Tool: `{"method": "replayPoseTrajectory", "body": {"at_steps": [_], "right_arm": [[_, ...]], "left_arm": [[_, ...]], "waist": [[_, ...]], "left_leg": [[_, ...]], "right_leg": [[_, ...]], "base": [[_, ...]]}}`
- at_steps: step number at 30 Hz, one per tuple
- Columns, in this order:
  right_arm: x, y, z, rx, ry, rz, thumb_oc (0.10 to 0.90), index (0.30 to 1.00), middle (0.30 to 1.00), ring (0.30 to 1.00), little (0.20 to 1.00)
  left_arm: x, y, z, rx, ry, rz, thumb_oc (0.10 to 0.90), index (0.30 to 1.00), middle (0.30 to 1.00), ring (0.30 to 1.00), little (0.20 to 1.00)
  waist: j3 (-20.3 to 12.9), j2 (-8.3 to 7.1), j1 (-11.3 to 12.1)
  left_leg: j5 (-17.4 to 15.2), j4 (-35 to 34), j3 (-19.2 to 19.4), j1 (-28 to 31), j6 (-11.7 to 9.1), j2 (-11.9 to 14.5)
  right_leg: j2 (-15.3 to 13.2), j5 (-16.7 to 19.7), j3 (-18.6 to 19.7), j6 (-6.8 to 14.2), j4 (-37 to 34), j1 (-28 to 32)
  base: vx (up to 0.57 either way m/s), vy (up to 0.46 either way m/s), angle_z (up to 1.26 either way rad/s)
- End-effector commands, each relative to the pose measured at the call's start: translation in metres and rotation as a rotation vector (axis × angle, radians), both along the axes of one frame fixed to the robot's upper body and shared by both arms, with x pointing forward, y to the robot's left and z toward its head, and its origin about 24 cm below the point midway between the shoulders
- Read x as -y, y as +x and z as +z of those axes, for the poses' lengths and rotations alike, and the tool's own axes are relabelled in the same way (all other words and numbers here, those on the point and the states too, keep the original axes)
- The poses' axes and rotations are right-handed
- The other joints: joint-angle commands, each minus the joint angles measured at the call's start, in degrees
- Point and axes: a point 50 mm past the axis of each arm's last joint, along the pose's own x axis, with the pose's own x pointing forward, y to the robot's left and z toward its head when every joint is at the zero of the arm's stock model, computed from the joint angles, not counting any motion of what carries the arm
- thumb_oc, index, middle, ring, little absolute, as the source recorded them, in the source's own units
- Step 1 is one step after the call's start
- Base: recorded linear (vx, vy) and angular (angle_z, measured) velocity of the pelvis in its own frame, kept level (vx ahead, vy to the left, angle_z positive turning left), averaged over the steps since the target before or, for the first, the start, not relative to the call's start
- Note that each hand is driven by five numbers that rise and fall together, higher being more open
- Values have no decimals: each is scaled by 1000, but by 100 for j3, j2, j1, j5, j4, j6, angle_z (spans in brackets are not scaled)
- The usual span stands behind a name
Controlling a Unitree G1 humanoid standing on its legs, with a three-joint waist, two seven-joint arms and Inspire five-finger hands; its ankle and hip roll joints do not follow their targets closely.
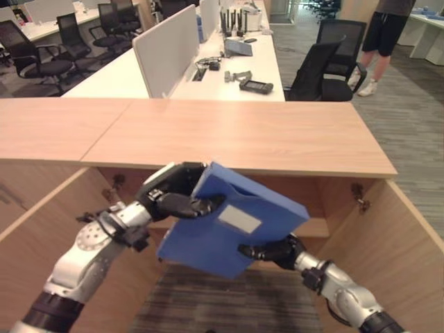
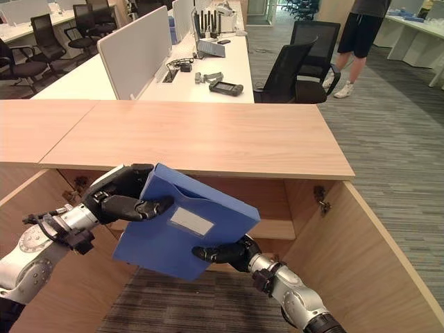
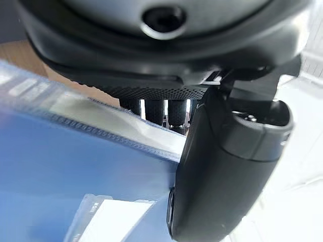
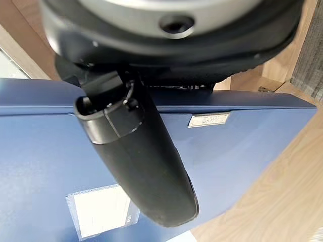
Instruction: Put the empty folder in the office cabinet
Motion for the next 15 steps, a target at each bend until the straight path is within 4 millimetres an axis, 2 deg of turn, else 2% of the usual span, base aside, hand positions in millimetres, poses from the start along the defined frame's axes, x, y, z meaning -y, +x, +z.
{"method": "replayPoseTrajectory", "body": {"at_steps": [1,14,15], "right_arm": [[-73,20,77,300,328,254,400,300,300,300,300],[-63,26,101,396,447,112,400,300,300,300,300],[-63,26,102,399,452,105,574,561,561,561,561]], "left_arm": [[41,11,74,378,-226,-168,400,300,300,300,300],[25,5,60,384,-347,-17,400,300,300,300,300],[24,4,59,383,-352,-9,400,300,300,300,300]], "waist": [[-278,39,28],[-291,54,14],[-293,54,12]], "left_leg": [[-593,-13,65,325,-235,407],[-626,-13,65,321,-218,391],[-630,-13,65,323,-217,390]], "right_leg": [[-369,-427,-76,335,489,-239],[-360,-419,-63,315,463,-260],[-360,-418,-63,315,462,-260]], "base": [[0,0,0],[0,0,0],[0,0,0]]}}
